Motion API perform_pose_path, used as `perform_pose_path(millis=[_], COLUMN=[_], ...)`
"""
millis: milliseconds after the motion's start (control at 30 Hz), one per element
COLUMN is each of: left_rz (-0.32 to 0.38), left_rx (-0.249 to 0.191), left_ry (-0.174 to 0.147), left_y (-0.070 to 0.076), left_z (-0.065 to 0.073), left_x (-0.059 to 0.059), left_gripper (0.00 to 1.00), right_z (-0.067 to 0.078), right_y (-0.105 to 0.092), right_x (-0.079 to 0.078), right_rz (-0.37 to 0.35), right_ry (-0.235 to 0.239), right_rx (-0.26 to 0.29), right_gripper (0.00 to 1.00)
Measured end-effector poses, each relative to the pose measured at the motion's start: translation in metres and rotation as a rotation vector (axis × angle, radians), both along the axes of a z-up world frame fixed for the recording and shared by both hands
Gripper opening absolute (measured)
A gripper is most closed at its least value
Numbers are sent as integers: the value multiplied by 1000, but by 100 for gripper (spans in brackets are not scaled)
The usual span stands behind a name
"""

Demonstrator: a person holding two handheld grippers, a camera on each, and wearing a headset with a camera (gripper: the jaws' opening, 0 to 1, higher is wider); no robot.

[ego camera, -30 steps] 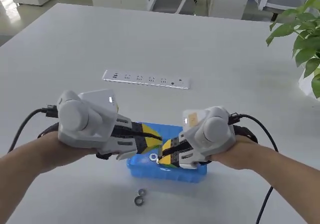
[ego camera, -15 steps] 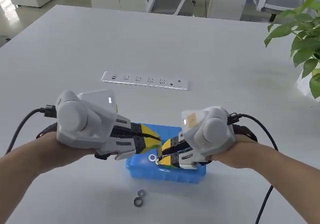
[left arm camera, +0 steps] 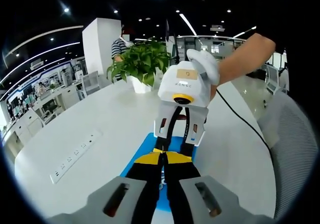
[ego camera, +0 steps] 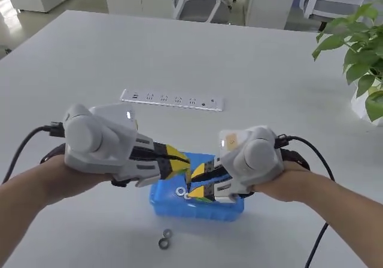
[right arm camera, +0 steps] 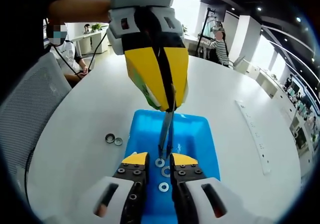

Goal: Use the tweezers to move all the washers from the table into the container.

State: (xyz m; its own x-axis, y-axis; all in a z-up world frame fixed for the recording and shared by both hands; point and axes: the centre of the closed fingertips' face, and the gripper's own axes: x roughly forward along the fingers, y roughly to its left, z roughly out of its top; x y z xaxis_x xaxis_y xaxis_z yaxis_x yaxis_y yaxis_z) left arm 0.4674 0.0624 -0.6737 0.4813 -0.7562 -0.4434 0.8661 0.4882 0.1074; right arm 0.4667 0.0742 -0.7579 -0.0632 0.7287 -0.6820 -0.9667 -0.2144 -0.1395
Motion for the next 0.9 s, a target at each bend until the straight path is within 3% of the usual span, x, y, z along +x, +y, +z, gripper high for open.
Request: perform_pose_path(millis=[567, 900], left_rz=[10, 16], left_rx=[-2, 4], left_ry=[-6, 0], left_y=[3, 7], left_z=[22, 27], left_x=[-14, -22], left_gripper=[5, 5], right_z=[19, 28], right_y=[-23, -39], right_x=[1, 0], right_rz=[-92, -162], right_ry=[-11, -6], right_rx=[14, 23], right_gripper=[25, 31])
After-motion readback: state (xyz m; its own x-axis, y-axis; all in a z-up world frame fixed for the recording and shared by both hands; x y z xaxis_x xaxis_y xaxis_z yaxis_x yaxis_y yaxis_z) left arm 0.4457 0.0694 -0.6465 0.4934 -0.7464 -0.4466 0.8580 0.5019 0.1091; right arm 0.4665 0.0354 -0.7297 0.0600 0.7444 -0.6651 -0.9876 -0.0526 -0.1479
